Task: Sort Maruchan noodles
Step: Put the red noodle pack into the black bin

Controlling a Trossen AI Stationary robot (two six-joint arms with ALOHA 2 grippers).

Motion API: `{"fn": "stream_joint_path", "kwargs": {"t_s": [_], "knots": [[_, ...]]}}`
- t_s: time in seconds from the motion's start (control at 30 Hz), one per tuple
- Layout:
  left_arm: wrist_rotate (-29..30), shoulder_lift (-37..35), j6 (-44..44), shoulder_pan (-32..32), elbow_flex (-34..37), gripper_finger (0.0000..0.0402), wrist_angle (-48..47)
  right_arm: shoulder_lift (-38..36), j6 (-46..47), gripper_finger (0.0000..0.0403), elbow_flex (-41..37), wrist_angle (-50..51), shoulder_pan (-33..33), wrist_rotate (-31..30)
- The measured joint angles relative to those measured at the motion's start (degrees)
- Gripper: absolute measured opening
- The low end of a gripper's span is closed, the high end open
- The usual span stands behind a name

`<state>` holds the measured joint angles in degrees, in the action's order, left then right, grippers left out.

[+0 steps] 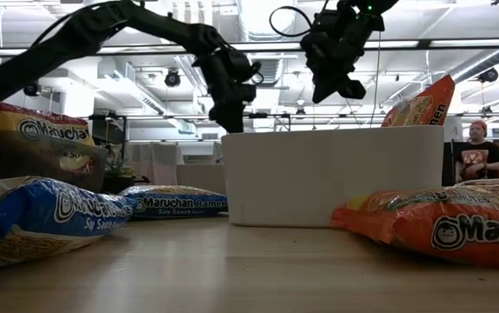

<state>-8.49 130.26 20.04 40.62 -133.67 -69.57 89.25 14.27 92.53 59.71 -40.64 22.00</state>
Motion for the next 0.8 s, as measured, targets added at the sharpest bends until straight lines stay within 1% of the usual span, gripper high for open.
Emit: {"fn": "stream_joint_path", "kwargs": {"t_s": [0.07, 0.13, 0.23, 0.33, 0.43, 0.5, 0.63, 0.8], "knots": [[2.1, 0.6, -0.1, 0.2, 0.0, 0.0141, 0.2, 0.0, 0.7, 0.0009, 0.0, -0.3, 0.0, 0.0], [1.9, 1.0, -0.8, 0.4, 0.0, 0.0133, 0.0, 0.0, 1.2, 0.0009, 0.0, -0.1, 0.0, 0.0], [-2.5, 0.3, -1.6, 0.7, -0.1, 0.0120, -0.8, 0.0, 1.2, 0.0009, 0.0, 1.4, 0.0, -0.1], [-7.8, -2.2, -2.3, 0.8, -0.6, 0.0107, -0.9, 0.0, 0.6, 0.0009, 0.0, 5.9, -0.3, 0.0], [-9.3, -4.7, -2.8, 0.8, -0.7, 0.0097, -1.1, 0.0, -1.4, 0.0009, -0.1, 11.6, -0.4, -0.1], [-10.0, -6.2, -3.8, 0.8, -0.7, 0.0091, -1.3, -0.2, -2.1, 0.0009, -1.0, 13.3, -0.4, -0.1], [-12.0, -9.7, -5.9, 0.5, -0.7, 0.0083, -1.4, -1.9, -2.1, 0.0009, -5.8, 13.3, -0.2, 0.5], [-13.3, -12.8, -6.8, -0.5, -0.5, 0.0082, -2.1, -5.9, 1.4, 0.0009, -17.4, 9.0, -0.2, 0.5]]}}
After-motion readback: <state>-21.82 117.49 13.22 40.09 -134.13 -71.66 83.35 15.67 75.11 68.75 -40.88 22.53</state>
